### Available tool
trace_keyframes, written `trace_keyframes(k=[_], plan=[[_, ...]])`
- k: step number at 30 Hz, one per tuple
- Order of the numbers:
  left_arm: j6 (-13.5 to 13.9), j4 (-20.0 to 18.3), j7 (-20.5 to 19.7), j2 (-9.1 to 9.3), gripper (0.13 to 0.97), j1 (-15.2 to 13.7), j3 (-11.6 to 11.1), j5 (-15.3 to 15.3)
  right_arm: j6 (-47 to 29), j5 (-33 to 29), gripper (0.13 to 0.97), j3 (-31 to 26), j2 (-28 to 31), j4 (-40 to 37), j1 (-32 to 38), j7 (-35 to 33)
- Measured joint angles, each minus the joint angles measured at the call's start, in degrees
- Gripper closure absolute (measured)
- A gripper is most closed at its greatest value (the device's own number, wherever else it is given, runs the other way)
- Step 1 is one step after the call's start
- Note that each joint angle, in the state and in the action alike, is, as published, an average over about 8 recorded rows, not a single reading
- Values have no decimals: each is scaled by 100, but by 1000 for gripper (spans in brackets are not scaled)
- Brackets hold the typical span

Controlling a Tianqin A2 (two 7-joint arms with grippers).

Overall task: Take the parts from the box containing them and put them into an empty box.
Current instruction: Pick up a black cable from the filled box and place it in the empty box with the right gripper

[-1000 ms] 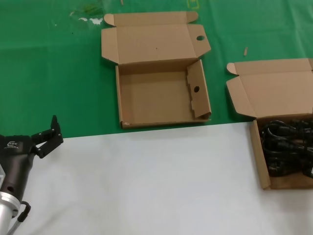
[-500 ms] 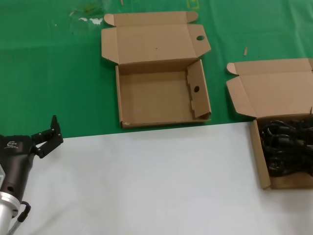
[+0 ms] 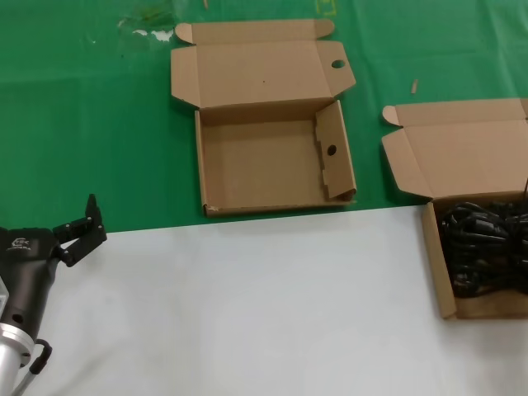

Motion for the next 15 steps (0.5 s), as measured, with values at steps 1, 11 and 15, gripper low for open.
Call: trace_keyframes(k=[1, 11, 15], plan=[[0, 0, 0, 0, 132, 0, 0, 0, 4, -11, 864, 9, 5, 10, -10, 12], [0, 0, 0, 0, 132, 0, 0, 0, 198, -103, 867, 330, 255, 485, -265, 162], [0, 0, 0, 0, 132, 0, 0, 0, 400, -177, 867, 645, 465, 958, -497, 280]])
